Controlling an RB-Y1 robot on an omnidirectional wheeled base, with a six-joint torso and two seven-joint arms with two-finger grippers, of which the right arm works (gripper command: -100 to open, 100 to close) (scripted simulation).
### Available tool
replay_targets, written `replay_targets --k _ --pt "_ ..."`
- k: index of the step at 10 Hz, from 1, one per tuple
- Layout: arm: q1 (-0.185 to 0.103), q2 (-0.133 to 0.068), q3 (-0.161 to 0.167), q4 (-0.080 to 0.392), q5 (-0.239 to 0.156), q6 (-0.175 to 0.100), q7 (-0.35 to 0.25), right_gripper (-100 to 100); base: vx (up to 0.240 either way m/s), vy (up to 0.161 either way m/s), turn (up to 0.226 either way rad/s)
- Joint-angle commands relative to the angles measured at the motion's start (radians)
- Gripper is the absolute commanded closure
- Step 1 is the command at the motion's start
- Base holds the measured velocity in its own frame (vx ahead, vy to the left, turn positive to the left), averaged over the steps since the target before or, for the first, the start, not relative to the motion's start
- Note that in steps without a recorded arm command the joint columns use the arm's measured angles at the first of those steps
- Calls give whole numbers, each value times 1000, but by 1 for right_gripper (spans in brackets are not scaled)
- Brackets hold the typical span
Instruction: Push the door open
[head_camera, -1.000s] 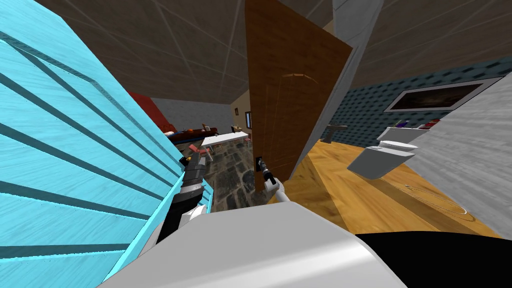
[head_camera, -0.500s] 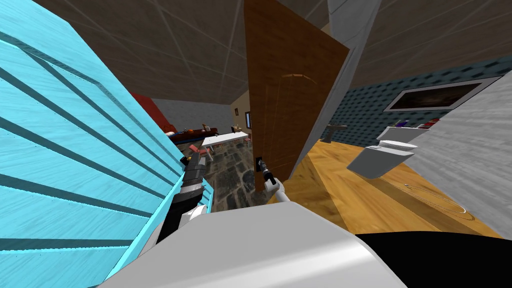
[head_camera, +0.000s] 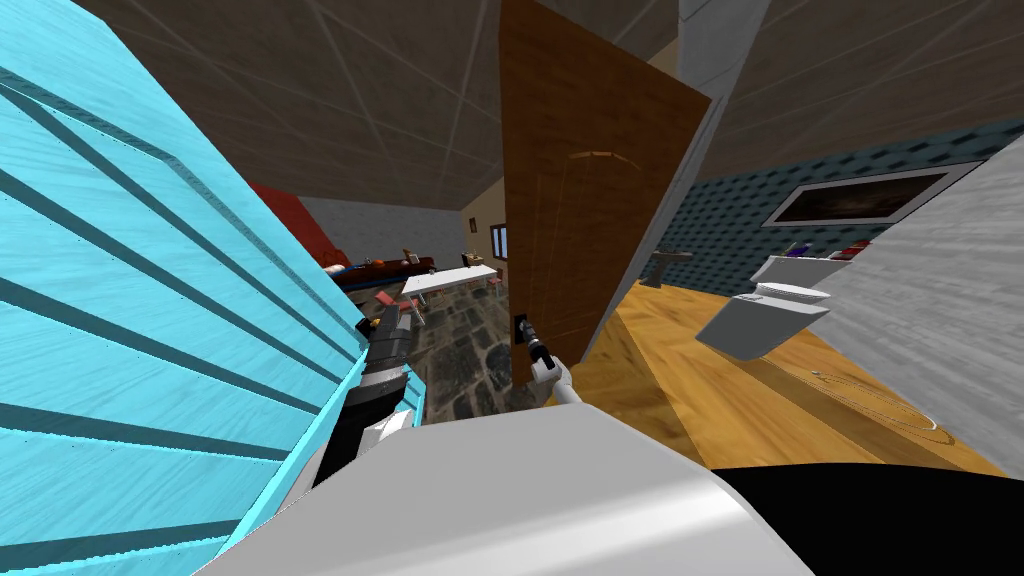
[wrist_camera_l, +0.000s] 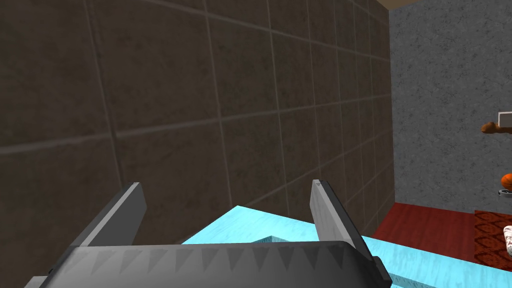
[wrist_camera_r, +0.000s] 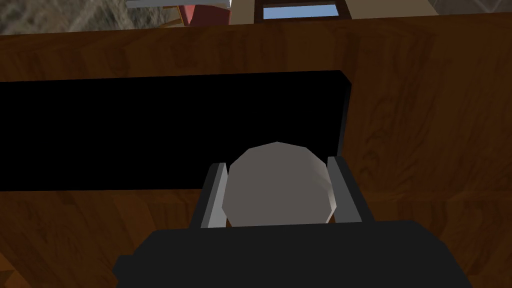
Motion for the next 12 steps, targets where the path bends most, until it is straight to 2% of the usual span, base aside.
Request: replay_targets --k 1,7,8,12 --pt "-15 -16 -26 10 -4 -11 3 100 172 97 -48" --pt "-26 -39 -103 24 -16 -11 19 100 180 117 -80" --pt "-9 -33 -88 -2 -15 2 17 -100 -63 91 -70" --pt "-1 -22 -86 -15 -22 7 11 -100 -242 33 -32"
